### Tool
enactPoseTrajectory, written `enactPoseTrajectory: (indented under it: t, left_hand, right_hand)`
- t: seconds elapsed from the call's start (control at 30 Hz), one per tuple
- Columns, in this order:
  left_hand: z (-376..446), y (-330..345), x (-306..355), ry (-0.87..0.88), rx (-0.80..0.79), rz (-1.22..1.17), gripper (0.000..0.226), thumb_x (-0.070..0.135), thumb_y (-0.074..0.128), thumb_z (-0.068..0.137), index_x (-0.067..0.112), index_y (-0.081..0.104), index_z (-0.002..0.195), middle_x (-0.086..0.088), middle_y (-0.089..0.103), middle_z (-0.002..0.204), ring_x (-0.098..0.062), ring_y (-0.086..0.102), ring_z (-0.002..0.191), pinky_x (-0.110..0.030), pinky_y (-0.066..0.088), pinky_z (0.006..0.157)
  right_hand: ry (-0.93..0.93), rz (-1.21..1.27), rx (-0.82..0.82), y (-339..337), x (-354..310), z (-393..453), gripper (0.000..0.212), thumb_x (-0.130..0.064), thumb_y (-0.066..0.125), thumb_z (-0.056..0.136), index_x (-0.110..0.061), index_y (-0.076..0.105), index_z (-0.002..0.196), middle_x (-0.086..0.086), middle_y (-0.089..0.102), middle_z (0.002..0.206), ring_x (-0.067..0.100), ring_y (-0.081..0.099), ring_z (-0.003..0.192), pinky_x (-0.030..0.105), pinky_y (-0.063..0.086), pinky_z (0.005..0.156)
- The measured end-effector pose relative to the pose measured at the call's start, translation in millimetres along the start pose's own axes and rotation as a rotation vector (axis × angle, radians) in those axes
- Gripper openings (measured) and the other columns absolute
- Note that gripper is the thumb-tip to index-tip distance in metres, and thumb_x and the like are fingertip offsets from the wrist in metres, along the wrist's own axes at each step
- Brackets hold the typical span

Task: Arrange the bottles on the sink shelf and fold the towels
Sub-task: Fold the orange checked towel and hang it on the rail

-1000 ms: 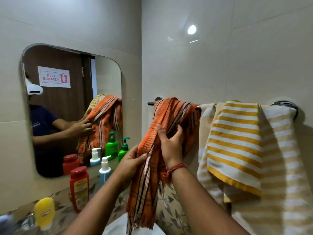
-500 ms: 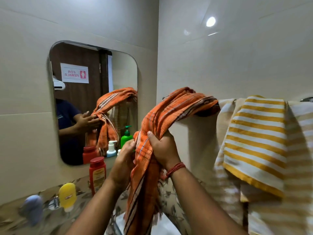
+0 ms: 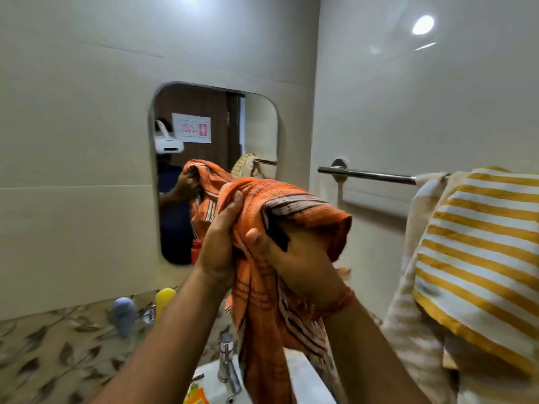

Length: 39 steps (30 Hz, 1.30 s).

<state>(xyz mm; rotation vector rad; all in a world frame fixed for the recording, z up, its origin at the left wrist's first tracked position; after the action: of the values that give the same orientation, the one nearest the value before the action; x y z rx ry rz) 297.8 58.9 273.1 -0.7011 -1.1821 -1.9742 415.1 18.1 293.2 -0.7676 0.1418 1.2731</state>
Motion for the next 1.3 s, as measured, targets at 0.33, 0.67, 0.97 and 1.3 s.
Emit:
enactPoseTrajectory:
  t: [0.33,0.67,0.97,1.3]
  left_hand:
    - [-70,16,5,0.180,0.229,0.358,0.074,0.050,0.072,0.084,0.016,0.048,0.145,-0.016,0.062,0.138,-0.036,0.059,0.127,-0.055,0.044,0.109]
    - [-144,-2,0,0.198,0.555,0.030,0.060,0.047,0.048,0.099,-0.003,0.060,0.131,-0.030,0.061,0.131,-0.040,0.062,0.121,-0.050,0.052,0.101]
    - [-165,-11,41,0.053,0.557,0.574,0.108,0.060,0.093,0.051,0.013,0.043,0.133,-0.018,0.067,0.114,-0.029,0.074,0.096,-0.040,0.061,0.078]
    - [-193,-34,93,0.215,0.712,0.621,0.027,-0.001,0.047,0.098,0.012,0.064,0.113,-0.010,0.069,0.086,-0.016,0.064,0.065,-0.028,0.057,0.059]
  right_hand:
    - [0.463,1.360,0.219,19,42,-35,0.084,-0.076,0.067,0.071,-0.035,0.050,0.142,0.005,0.060,0.139,0.031,0.057,0.127,0.057,0.040,0.109]
    - [0.725,1.383,-0.015,46,49,-83,0.038,-0.019,0.072,0.082,-0.004,0.070,0.116,0.024,0.072,0.110,0.039,0.071,0.102,0.054,0.055,0.093]
    - [0.427,0.796,-0.154,30,18,-82,0.044,-0.054,0.065,0.081,-0.037,0.060,0.121,-0.005,0.075,0.109,0.017,0.072,0.100,0.048,0.055,0.093]
    - [0.421,0.475,0.013,13,1,-85,0.018,-0.043,0.055,0.097,-0.027,0.062,0.097,0.000,0.071,0.095,0.019,0.068,0.090,0.043,0.056,0.079]
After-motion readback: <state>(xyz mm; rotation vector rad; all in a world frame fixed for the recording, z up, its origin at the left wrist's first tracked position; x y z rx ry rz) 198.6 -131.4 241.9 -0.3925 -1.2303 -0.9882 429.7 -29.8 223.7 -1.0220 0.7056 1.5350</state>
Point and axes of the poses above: each hand's wrist, its own z-axis towards the middle knuckle, its own y-axis out of the palm, x = y × z, the point moved 7 cm from there along z, towards the middle knuckle
